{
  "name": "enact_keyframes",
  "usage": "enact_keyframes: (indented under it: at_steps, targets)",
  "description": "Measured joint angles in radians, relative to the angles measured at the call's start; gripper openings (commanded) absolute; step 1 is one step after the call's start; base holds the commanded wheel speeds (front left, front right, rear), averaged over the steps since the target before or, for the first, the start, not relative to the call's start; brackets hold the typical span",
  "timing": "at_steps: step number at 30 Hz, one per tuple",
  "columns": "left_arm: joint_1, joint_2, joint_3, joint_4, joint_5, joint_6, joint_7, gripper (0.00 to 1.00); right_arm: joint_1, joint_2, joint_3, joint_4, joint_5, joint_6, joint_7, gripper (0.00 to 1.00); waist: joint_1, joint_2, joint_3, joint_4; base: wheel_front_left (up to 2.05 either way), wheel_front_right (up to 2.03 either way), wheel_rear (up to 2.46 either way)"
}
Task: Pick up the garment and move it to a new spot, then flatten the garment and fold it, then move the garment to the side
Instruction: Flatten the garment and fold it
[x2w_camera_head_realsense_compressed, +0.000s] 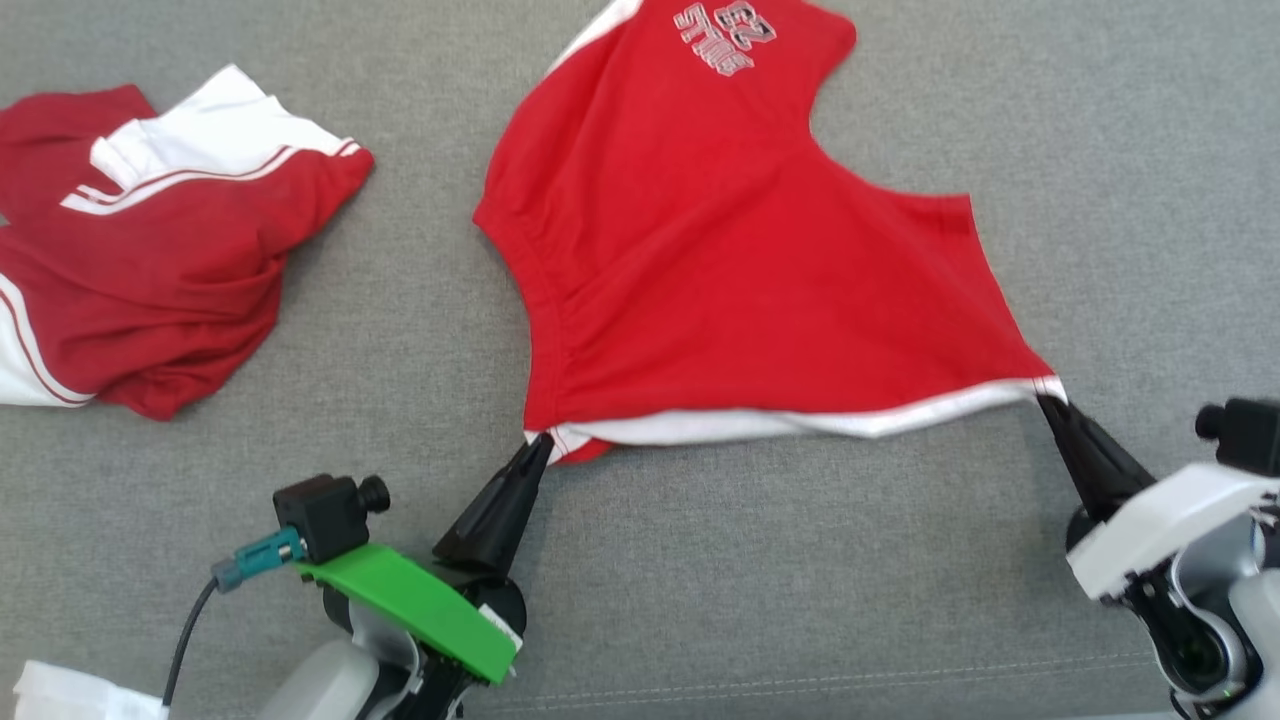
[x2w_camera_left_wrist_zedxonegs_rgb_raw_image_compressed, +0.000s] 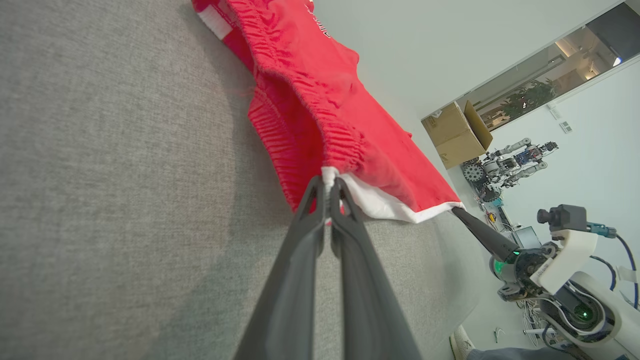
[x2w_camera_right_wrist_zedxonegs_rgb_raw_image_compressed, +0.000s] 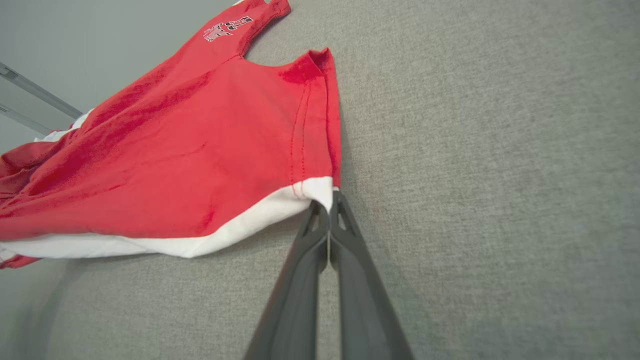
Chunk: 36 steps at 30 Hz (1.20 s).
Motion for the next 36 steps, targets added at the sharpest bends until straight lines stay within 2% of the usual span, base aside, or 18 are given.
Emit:
enact_keyframes:
  at_steps: [3, 7, 17, 25, 36]
  targets:
    - [0.031, 0.004, -0.004, 0.0, -0.002, 0.0, -0.011, 0.0, 0.056, -0.032, -0.004, -0.012, -0.002, -0.003, 0.024, 0.0, 0.0, 0.0, -0.033, 0.002, 0.0, 0.0, 0.0]
    - [0.063, 0.031, -0.043, 0.013, 0.031, -0.001, -0.012, 0.0, 0.108, -0.071, -0.04, -0.019, -0.018, -0.03, 0.029, 0.0, 0.0, 0.0, -0.069, -0.006, 0.0, 0.0, 0.0]
    - [0.15, 0.056, -0.112, 0.061, 0.055, -0.001, -0.016, 0.0, 0.279, -0.057, -0.022, -0.009, 0.045, -0.037, 0.089, 0.0, 0.0, 0.0, -0.126, -0.03, 0.0, 0.0, 0.0]
    - [0.172, 0.058, -0.125, 0.088, 0.055, -0.001, -0.022, 0.0, 0.282, -0.058, -0.023, -0.027, 0.035, -0.037, 0.084, 0.0, 0.0, 0.0, -0.157, -0.038, 0.0, 0.0, 0.0]
    - [0.173, 0.064, -0.122, 0.103, 0.048, -0.001, -0.032, 0.0, 0.278, -0.035, -0.014, -0.059, 0.031, -0.035, 0.062, 0.0, 0.0, 0.0, -0.143, -0.042, 0.0, 0.0, 0.0]
